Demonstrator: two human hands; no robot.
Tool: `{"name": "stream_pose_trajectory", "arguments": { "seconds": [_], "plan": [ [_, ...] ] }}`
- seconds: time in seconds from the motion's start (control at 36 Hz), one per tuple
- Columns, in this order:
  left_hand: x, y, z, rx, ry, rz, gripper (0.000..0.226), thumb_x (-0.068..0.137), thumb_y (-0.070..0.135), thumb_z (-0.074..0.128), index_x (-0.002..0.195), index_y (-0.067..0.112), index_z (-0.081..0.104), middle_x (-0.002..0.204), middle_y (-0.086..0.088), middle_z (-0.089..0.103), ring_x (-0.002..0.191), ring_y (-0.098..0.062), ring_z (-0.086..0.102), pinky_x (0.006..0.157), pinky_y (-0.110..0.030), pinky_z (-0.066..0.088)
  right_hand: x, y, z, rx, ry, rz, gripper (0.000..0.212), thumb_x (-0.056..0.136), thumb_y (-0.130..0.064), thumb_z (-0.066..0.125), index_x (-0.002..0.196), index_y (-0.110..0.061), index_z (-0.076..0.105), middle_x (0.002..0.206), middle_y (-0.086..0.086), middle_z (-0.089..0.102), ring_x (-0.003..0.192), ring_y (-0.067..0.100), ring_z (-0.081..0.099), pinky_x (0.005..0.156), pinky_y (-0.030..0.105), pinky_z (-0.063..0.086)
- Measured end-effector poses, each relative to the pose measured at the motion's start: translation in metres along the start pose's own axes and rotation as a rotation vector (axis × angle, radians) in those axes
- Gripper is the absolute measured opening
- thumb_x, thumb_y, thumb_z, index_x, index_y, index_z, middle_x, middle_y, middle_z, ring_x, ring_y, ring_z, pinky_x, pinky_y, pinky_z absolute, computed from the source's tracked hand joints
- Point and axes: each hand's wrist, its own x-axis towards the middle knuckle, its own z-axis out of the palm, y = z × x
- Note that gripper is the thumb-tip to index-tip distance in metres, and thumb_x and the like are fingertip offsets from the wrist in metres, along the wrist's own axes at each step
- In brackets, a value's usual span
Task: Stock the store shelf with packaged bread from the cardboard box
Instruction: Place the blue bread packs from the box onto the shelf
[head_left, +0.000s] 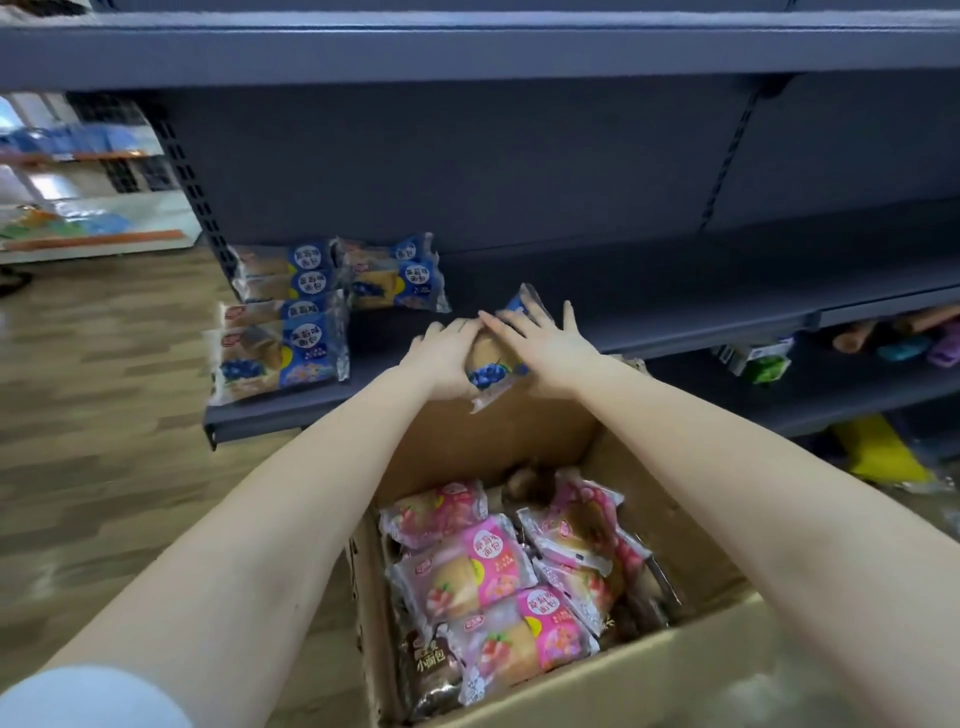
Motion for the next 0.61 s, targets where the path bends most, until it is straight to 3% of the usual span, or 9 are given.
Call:
{"name": "stream_pose_trajectory", "arguments": {
  "seconds": [0.06,0.14,0.28,0.42,0.53,0.61],
  "plan": [
    [-0.004,-0.003,-0.001,-0.153,0.038,-0.004,0.089,0.072,0.015,0.073,0.147,0.019,0.026,0.146,-0.004,0.037,0.127,-0.028,0.038,0.101,-0.037,0.039,0.002,-0.005,0.001,-0.062,0.029,0.030,0.094,0.087,-0.015,0.061,0.151,-0.024,-0.008,0.155,0.002,0.017,0.146,0.027,0.001,0.109,0.067,0.006],
    [-0.011,-0.002,0.000,-0.395,0.163,-0.094,0.078,0.074,0.007,0.070,0.142,0.013,0.032,0.136,-0.011,0.045,0.122,-0.026,0.048,0.093,-0.025,0.040,0.005,-0.010,-0.001,-0.122,0.066,0.068,0.077,0.086,-0.014,0.062,0.149,-0.017,0.018,0.148,0.008,0.026,0.143,0.030,0.013,0.110,0.065,0.010],
    [-0.020,-0.009,0.008,-0.649,0.207,-0.360,0.074,0.079,0.014,0.069,0.142,0.012,0.031,0.124,-0.011,0.059,0.110,-0.026,0.059,0.088,-0.036,0.052,0.008,-0.009,-0.009,-0.133,0.114,0.045,0.055,0.084,-0.036,0.064,0.132,-0.017,0.043,0.138,0.009,0.037,0.133,0.032,0.028,0.109,0.066,0.012],
    [-0.015,-0.014,0.009,-0.935,0.324,-0.563,0.073,0.087,0.007,0.062,0.148,0.009,0.023,0.122,-0.011,0.060,0.112,-0.026,0.058,0.094,-0.044,0.051,0.005,-0.011,-0.012,-0.086,0.250,-0.047,0.049,0.082,-0.035,0.060,0.124,-0.012,0.049,0.132,0.008,0.046,0.127,0.030,0.037,0.112,0.059,0.015],
    [-0.016,-0.021,0.000,-1.008,0.429,-0.539,0.042,0.085,0.017,0.066,0.127,0.012,0.059,0.112,-0.007,0.067,0.103,-0.023,0.064,0.091,-0.041,0.054,0.006,-0.015,-0.012,-0.024,0.317,-0.093,0.053,0.080,-0.034,0.062,0.125,-0.010,0.047,0.134,0.008,0.047,0.126,0.028,0.041,0.112,0.055,0.017],
    [-0.020,-0.025,-0.012,-0.995,0.492,-0.533,0.033,0.090,0.014,0.061,0.122,0.011,0.062,0.107,0.000,0.064,0.097,-0.017,0.061,0.084,-0.030,0.052,0.014,-0.019,-0.014,0.106,0.301,-0.088,0.070,0.078,-0.033,0.063,0.138,-0.013,0.035,0.142,0.006,0.039,0.133,0.025,0.033,0.113,0.054,0.016]
  ]
}}
